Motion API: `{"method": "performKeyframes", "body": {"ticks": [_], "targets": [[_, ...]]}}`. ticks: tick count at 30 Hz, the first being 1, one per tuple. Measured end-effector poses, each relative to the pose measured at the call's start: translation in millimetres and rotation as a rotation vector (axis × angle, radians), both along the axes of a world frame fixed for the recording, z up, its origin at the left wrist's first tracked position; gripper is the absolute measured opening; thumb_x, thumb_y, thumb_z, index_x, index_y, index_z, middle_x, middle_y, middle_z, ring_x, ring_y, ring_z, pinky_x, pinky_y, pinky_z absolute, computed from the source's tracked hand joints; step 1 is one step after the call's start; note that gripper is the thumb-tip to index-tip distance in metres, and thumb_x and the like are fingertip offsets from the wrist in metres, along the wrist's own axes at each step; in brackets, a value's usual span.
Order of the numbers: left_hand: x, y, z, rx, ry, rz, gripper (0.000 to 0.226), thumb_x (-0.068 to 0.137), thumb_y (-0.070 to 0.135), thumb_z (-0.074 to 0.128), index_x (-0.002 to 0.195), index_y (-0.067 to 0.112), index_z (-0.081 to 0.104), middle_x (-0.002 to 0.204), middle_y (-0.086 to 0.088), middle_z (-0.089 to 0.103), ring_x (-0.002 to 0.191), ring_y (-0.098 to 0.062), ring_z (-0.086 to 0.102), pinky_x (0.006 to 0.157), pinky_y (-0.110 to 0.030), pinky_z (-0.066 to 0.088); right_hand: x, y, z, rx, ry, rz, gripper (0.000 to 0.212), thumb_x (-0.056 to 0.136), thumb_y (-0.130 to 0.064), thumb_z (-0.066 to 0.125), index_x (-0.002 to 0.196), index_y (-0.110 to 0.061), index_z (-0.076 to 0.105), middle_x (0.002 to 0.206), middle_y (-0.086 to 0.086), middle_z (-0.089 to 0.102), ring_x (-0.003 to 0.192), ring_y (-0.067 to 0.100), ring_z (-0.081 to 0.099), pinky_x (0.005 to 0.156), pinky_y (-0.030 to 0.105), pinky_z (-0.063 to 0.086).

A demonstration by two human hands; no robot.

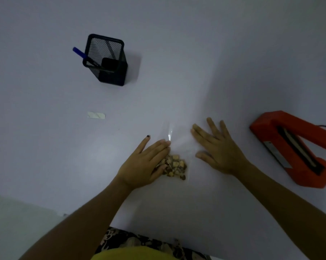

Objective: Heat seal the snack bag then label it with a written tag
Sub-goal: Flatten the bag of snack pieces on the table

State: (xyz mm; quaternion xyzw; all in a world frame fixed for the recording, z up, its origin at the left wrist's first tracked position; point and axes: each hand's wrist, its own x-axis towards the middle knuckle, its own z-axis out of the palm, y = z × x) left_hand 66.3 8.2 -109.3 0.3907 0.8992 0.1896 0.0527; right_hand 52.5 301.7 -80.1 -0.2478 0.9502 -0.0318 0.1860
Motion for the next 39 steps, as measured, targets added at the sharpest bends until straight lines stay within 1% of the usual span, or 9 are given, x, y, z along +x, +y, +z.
{"method": "performKeyframes", "body": {"ticks": [2,8,11,14,19,23,28,33,39], "targets": [[1,0,-2,0.034,0.005,0.012,0.047,0.098,0.036,0.038,0.131,0.008,0.054,0.143,-0.008,0.048,0.135,-0.018,0.041,0.115,-0.049,0.027,-2,-16,2,-0.045,0.017,-0.005,0.073,0.096,-0.062,0.016,0.152,-0.016,0.016,0.159,0.002,0.016,0.149,0.033,0.001,0.116,0.062,0.008],[1,-1,-4,0.048,0.022,0.022,0.046,0.097,0.037,0.041,0.131,0.008,0.054,0.142,-0.009,0.048,0.135,-0.019,0.042,0.115,-0.049,0.027,-33,-49,-4,-0.026,0.03,0.275,0.073,0.095,-0.063,0.017,0.151,-0.018,0.023,0.159,0.0,0.02,0.148,0.034,0.006,0.115,0.064,0.006],[1,-1,-4,0.066,0.028,0.031,0.046,0.097,0.036,0.042,0.131,0.008,0.054,0.141,-0.009,0.049,0.134,-0.019,0.043,0.115,-0.049,0.028,-54,-37,-6,0.031,0.055,0.276,0.071,0.095,-0.063,0.016,0.151,-0.019,0.023,0.158,-0.001,0.023,0.148,0.036,0.007,0.113,0.067,0.006],[0,-1,-4,0.08,0.034,0.033,0.045,0.097,0.035,0.044,0.131,0.007,0.054,0.142,-0.009,0.049,0.134,-0.02,0.044,0.115,-0.049,0.028,-61,-42,-2,0.011,0.072,0.139,0.072,0.095,-0.063,0.014,0.15,-0.017,0.023,0.158,0.004,0.024,0.147,0.039,0.008,0.11,0.071,0.01],[1,0,-3,0.087,0.038,0.046,0.044,0.096,0.034,0.046,0.129,0.007,0.056,0.139,-0.011,0.051,0.133,-0.021,0.045,0.113,-0.049,0.03,-56,-61,-5,0.02,0.072,0.312,0.068,0.093,-0.066,0.017,0.151,-0.03,0.023,0.161,0.008,0.013,0.148,0.037,0.001,0.112,0.069,0.004],[0,0,-3,0.065,0.036,0.056,0.046,0.096,0.035,0.045,0.131,0.007,0.054,0.141,-0.01,0.049,0.134,-0.02,0.042,0.114,-0.048,0.03,-60,-64,-2,0.029,0.043,0.148,0.071,0.092,-0.066,0.012,0.152,-0.028,0.019,0.162,0.01,0.008,0.148,0.039,-0.001,0.11,0.071,0.007],[0,1,-1,0.072,0.039,0.068,0.045,0.095,0.035,0.046,0.128,0.006,0.056,0.136,-0.013,0.054,0.129,-0.024,0.049,0.111,-0.047,0.034,-36,-75,-5,-0.005,0.032,0.166,0.071,0.092,-0.066,0.01,0.152,-0.029,0.017,0.162,0.007,0.007,0.148,0.035,-0.001,0.113,0.068,0.002],[-1,0,-1,0.093,-0.001,0.116,0.044,0.094,0.033,0.047,0.126,0.004,0.057,0.127,-0.017,0.059,0.12,-0.029,0.054,0.109,-0.045,0.037,-37,-79,-4,-0.002,0.02,-0.046,0.072,0.092,-0.065,0.008,0.153,-0.027,0.017,0.162,0.009,0.005,0.148,0.038,-0.004,0.112,0.07,0.002],[-1,1,3,0.091,-0.003,0.125,0.045,0.095,0.034,0.046,0.125,0.003,0.058,0.125,-0.016,0.06,0.119,-0.028,0.054,0.109,-0.043,0.037,-7,-75,-2,-0.033,0.03,0.015,0.069,0.092,-0.064,0.014,0.152,-0.029,0.019,0.162,0.006,0.005,0.148,0.036,-0.005,0.113,0.067,-0.003]]}}
